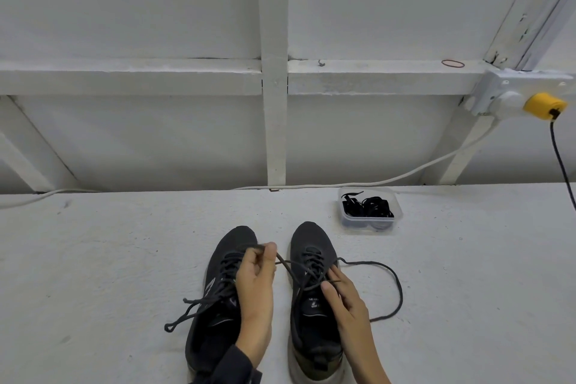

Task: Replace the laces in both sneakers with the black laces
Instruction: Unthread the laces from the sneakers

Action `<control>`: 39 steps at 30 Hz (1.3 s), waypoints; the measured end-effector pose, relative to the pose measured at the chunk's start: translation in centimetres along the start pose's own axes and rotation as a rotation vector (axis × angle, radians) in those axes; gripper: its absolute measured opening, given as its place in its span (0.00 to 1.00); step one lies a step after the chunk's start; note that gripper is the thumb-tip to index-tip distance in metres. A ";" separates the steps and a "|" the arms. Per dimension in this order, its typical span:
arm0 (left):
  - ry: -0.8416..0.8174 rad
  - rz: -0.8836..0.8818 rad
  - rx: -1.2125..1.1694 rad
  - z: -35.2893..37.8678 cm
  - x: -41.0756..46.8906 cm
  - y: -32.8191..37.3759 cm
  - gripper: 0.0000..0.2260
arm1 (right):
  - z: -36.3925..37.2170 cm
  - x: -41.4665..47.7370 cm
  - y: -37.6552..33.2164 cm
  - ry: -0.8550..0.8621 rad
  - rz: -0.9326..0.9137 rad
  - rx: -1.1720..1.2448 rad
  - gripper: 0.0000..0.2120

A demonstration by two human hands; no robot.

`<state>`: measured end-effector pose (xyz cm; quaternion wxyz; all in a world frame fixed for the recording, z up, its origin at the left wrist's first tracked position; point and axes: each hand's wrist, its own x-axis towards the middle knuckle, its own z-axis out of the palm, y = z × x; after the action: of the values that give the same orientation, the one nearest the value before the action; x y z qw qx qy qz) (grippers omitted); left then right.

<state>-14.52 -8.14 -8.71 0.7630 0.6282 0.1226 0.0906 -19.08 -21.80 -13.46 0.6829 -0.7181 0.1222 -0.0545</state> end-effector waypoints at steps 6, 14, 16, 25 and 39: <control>-0.214 -0.138 0.127 -0.6 -1.9 -3.1 0.18 | 0.1 0.0 -0.1 -0.008 0.009 0.011 0.16; 0.123 0.030 -0.020 -0.1 1.0 0.4 0.11 | -0.2 -0.2 -0.4 -0.005 0.028 0.011 0.18; 0.103 0.019 -0.020 -0.3 1.2 0.7 0.12 | -0.2 -0.2 -0.4 0.000 0.028 0.006 0.17; 0.052 -0.162 -0.138 -0.1 -0.7 -0.1 0.12 | -0.2 -0.6 -1.2 0.035 0.065 0.079 0.17; -0.206 -0.138 -0.003 0.2 -3.2 -3.4 0.13 | -2.4 1.8 -2.6 -0.011 0.009 -0.203 0.07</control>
<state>-17.54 -9.91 -11.79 0.7770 0.6230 0.0865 -0.0268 -17.70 -24.52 -10.91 0.6077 -0.7833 0.1263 -0.0349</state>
